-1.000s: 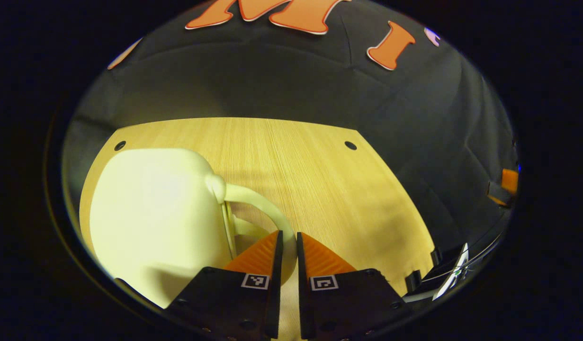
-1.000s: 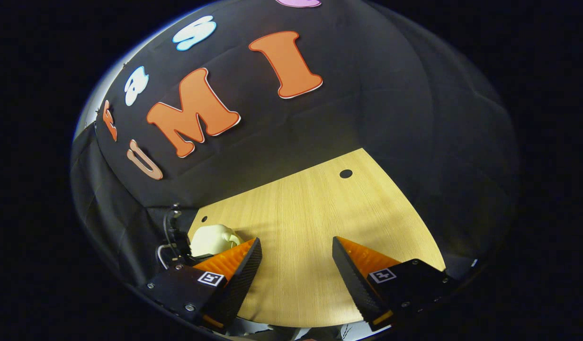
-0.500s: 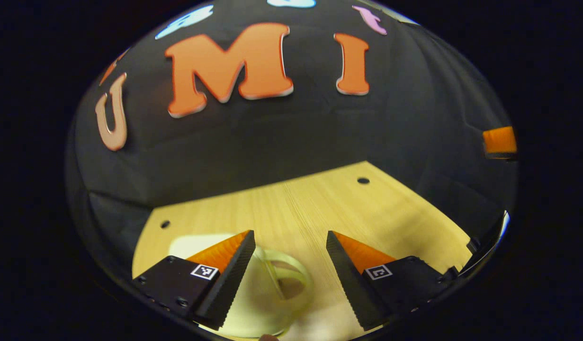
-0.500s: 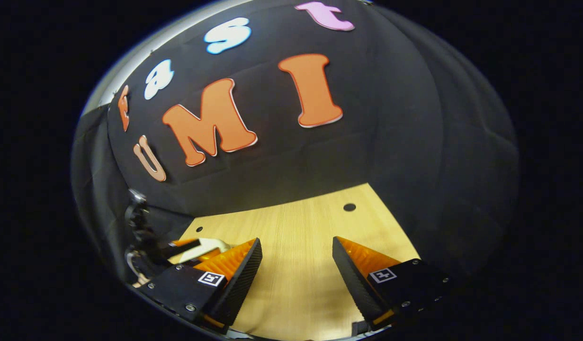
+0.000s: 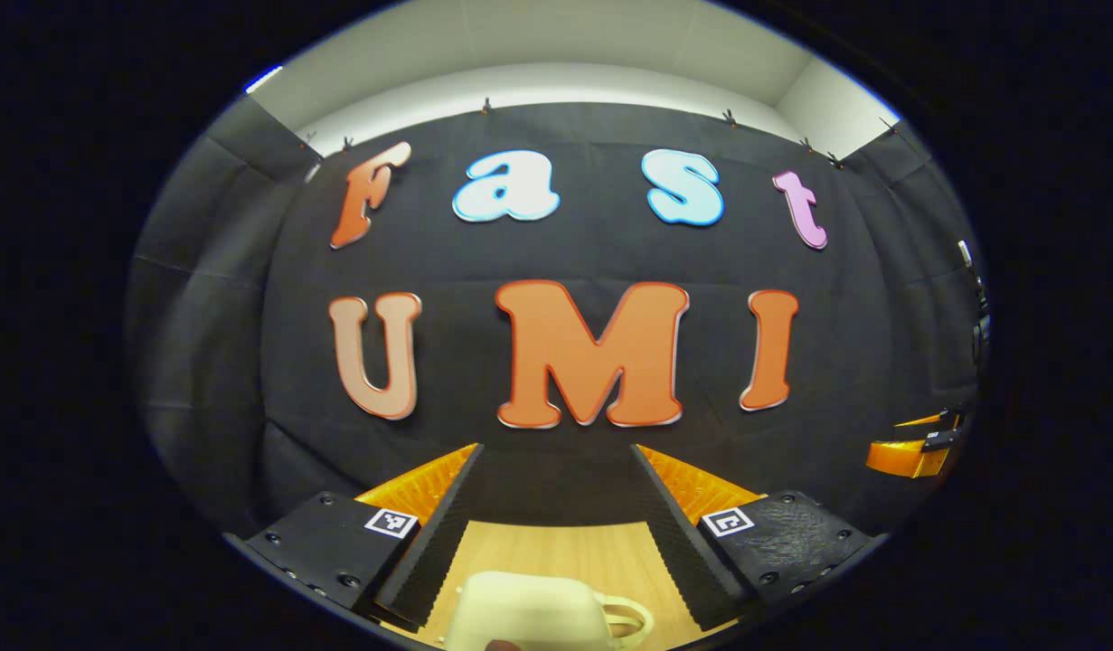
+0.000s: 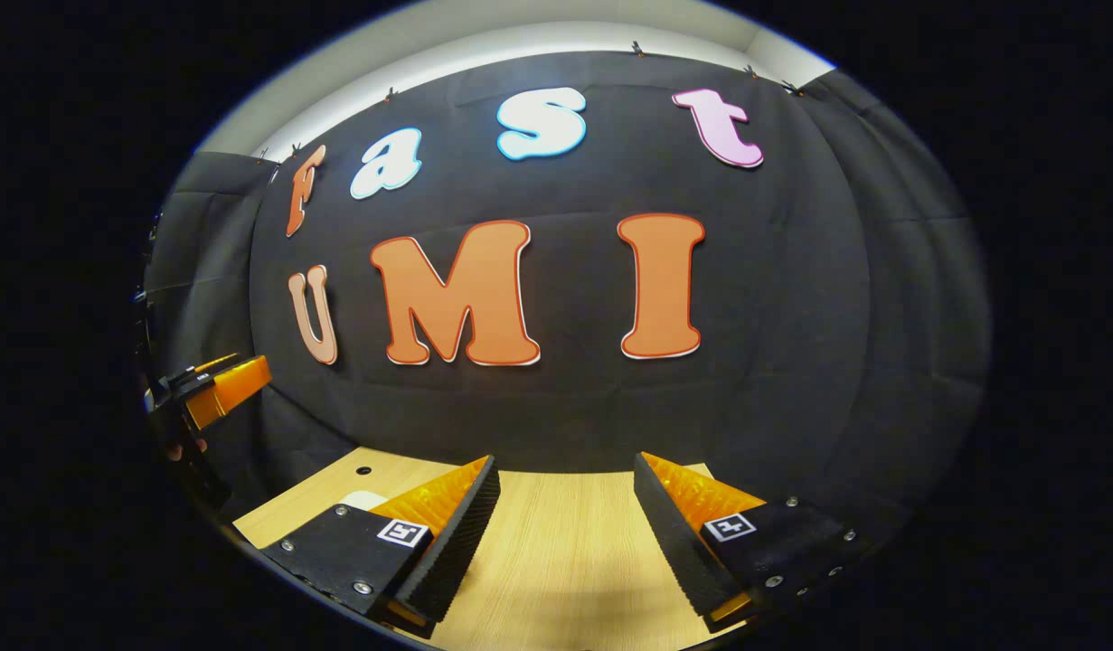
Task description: First open the suitcase, pack the skin care products into it, and then close the suitcase.
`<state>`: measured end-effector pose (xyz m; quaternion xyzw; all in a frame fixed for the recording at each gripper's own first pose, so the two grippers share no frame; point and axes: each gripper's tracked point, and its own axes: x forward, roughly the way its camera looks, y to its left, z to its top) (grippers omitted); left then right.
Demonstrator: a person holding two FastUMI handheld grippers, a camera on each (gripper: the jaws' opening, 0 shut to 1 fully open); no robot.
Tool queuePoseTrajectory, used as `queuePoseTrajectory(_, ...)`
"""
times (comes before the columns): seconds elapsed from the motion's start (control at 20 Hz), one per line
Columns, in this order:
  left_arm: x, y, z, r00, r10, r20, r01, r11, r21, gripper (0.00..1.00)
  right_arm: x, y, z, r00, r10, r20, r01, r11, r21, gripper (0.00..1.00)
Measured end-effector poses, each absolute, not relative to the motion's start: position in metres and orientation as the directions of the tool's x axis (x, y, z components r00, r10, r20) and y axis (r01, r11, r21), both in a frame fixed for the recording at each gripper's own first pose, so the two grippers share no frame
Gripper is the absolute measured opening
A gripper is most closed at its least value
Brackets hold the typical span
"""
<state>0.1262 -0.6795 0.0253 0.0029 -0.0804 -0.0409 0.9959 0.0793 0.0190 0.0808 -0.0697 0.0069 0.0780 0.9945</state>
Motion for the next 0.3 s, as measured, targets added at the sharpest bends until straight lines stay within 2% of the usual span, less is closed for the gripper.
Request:
queuePoseTrajectory(0.05, 0.124, -0.682, 0.031, 0.985, -0.070, 0.156, 0.069, 0.998, 0.012, 0.99, 0.077, 0.022, 0.077, 0.987, 0.156, -0.031, -0.158, 0.980, -0.122, 0.95)
queuePoseTrajectory(0.3, 0.122, -0.678, 0.035, 0.988, -0.062, 0.143, 0.066, 0.997, -0.025, 1.00, 0.064, 0.027, 0.066, 0.992, 0.118, -0.036, -0.121, 0.987, -0.101, 0.95)
